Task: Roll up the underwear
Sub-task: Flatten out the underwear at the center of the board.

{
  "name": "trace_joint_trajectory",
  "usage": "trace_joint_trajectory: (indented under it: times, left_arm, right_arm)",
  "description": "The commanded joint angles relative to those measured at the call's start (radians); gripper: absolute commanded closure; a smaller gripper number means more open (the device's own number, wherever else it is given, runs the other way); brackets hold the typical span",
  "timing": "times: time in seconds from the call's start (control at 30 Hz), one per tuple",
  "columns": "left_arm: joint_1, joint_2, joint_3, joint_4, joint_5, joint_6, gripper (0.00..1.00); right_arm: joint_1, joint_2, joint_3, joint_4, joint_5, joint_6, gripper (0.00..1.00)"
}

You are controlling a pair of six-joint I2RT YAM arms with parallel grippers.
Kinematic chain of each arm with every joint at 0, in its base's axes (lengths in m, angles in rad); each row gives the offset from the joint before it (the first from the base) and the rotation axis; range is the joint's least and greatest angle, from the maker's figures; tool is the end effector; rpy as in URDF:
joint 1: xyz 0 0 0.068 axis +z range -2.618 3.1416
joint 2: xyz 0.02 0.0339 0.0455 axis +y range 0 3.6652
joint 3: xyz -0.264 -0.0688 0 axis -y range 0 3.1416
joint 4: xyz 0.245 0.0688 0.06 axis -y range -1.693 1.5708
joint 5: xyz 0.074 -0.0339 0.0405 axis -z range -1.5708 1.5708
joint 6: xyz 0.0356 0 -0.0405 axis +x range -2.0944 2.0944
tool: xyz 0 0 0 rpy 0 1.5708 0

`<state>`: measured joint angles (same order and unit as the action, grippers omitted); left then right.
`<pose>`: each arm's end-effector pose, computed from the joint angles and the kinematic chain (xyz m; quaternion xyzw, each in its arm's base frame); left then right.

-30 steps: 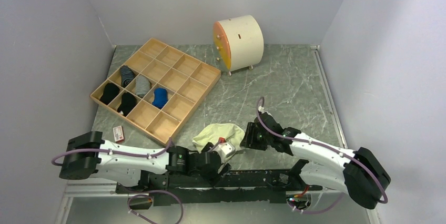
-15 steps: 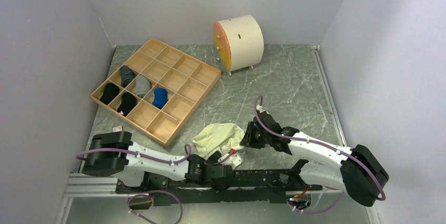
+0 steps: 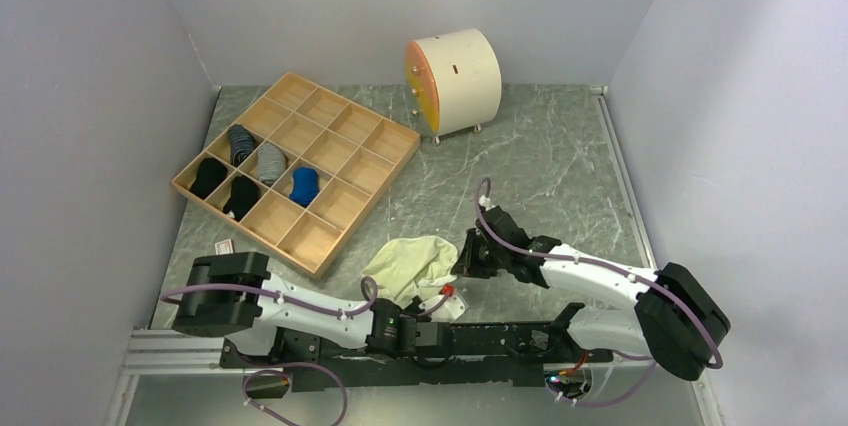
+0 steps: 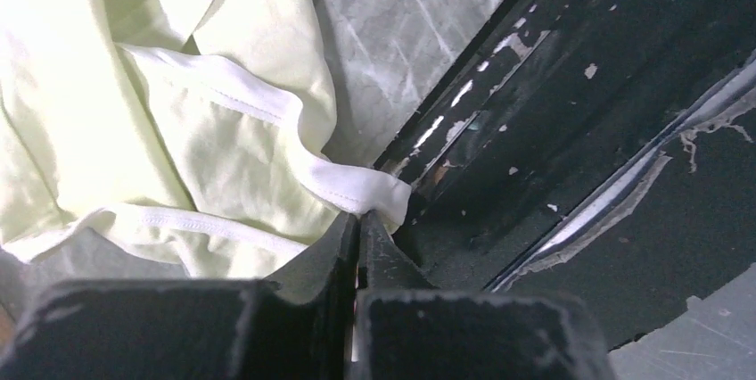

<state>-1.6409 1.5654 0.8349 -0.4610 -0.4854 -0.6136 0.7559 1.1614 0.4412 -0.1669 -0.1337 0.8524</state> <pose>-0.0031 -0.2806 0.1607 0.4289 0.8525 -0.0640 0.2917 0.1479 0.1459 0.1545 0.0230 0.9400 0.2846 0.1867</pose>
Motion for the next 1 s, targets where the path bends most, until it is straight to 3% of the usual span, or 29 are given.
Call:
trace_joint_trajectory:
  times: [0.0,0.17,0.37,0.53,0.63,0.77,0.83,0.97]
  left_arm:
    - [0.0,-0.047,-0.002,-0.041,-0.081,-0.007,0.95]
    - [0.001,-0.179,0.008,-0.049,-0.122,-0.018,0.95]
    - [0.002,-0.555,-0.042,0.018,-0.154,-0.04,0.95]
    - [0.002,-0.816,-0.065,-0.057,-0.191,-0.1,0.95]
    - [0.001,-0.867,-0.042,-0.142,-0.227,-0.162,0.95]
    - [0.018,-0.773,0.021,-0.27,-0.315,-0.264,0.95]
    - [0.113,-0.665,0.052,-0.255,-0.256,-0.216,0.95]
    - [0.516,-0.559,0.011,-0.079,0.081,-0.036,0.95]
  right_arm:
    - [0.0,-0.015,0.06,0.03,-0.011,-0.028,1.0]
    - [-0.003,-0.134,0.108,-0.083,0.077,-0.041,1.0]
    - [-0.012,-0.362,0.199,-0.338,0.208,-0.041,1.0]
    - [-0.015,-0.515,0.338,-0.575,0.273,-0.031,1.0]
    - [-0.015,-0.549,0.415,-0.678,0.326,-0.009,1.0]
    - [-0.015,-0.469,0.456,-0.665,0.363,-0.067,0.99]
    - [-0.017,-0.352,0.468,-0.62,0.382,-0.118,0.97]
    - [-0.161,-0.07,0.509,-0.484,0.283,-0.256,0.98]
